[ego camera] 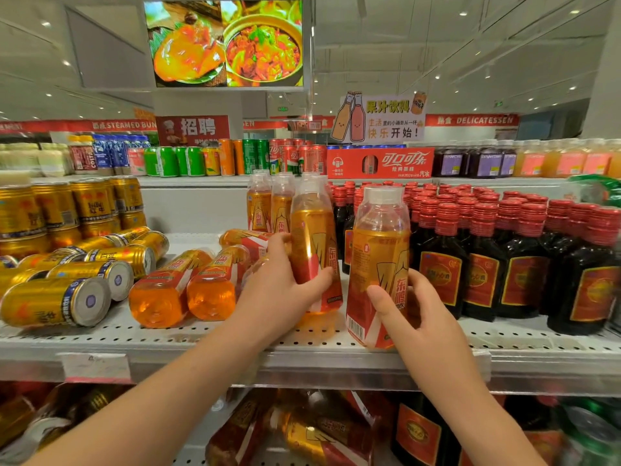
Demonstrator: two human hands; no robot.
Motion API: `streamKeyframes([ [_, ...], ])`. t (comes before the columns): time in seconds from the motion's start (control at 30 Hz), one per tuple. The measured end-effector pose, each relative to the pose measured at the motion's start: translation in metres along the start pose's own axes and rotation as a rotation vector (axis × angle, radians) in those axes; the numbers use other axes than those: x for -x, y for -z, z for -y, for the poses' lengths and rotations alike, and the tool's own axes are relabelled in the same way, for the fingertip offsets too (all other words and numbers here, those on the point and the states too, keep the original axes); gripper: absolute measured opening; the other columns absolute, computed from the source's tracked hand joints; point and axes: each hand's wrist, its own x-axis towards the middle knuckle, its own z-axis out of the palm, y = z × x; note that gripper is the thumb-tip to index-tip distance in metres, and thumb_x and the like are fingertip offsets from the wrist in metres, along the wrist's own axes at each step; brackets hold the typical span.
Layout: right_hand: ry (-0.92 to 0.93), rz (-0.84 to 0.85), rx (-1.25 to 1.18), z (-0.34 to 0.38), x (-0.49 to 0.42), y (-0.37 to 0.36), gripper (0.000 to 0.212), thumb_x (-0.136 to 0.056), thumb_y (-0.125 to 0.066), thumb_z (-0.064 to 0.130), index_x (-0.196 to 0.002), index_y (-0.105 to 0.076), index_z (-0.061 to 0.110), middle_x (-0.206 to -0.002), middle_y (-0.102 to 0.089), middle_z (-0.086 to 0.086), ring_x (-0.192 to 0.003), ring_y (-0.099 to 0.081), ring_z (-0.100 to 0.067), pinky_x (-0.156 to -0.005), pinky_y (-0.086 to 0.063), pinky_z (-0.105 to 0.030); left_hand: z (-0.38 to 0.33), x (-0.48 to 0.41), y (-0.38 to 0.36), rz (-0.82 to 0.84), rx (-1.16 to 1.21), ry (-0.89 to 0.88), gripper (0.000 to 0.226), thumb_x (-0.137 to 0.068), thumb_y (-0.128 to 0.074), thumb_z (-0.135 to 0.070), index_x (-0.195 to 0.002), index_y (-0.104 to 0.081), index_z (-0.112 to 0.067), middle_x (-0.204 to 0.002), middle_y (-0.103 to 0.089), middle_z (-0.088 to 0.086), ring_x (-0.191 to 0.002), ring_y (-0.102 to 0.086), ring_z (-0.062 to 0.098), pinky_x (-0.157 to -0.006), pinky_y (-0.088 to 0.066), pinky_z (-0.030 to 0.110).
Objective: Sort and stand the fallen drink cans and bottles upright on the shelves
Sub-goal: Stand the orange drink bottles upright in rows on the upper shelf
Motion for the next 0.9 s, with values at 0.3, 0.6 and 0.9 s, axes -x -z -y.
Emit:
streamKeyframes([
  [0.3, 0.042, -0.065, 0.093, 0.011, 0.003, -0.008, 0.086, -0.068, -0.035, 0.1, -0.141, -0.031, 0.054, -0.106, -0.039, 0.044, -0.101, -0.045, 0.021, -0.069, -0.039, -0.011, 0.004, -0.028, -0.008, 0.213, 0.061, -0.039, 0.073, -0.089, -0.07, -0.051, -0.149, -0.029, -0.041, -0.144, -0.054, -0.014, -0.127, -0.058, 0.011, -0.1, -0.057, 0.042],
  [0.6, 0.043, -0.072, 0.113, 0.018, 0.0, -0.015, 0.078, -0.069, -0.043, 0.097, -0.135, -0.032, 0.055, -0.105, -0.041, 0.043, -0.096, -0.049, 0.017, -0.068, -0.039, -0.012, 0.005, -0.018, 0.018, 0.11, 0.032, -0.105, 0.059, -0.097, -0.068, -0.026, -0.149, -0.043, -0.032, -0.135, -0.057, -0.018, -0.101, -0.061, -0.005, -0.08, -0.057, 0.012],
  [0.9, 0.146, -0.307, 0.09, 0.022, 0.029, -0.011, 0.05, -0.077, -0.056, 0.081, -0.116, -0.048, 0.05, -0.105, -0.046, 0.025, -0.09, -0.056, 0.0, -0.075, -0.048, -0.017, 0.058, 0.0, 0.137, -0.319, -0.48, -0.078, 0.016, -0.097, -0.056, -0.034, -0.102, -0.069, -0.026, -0.092, -0.058, -0.003, -0.083, -0.057, 0.014, -0.07, -0.043, 0.035],
])
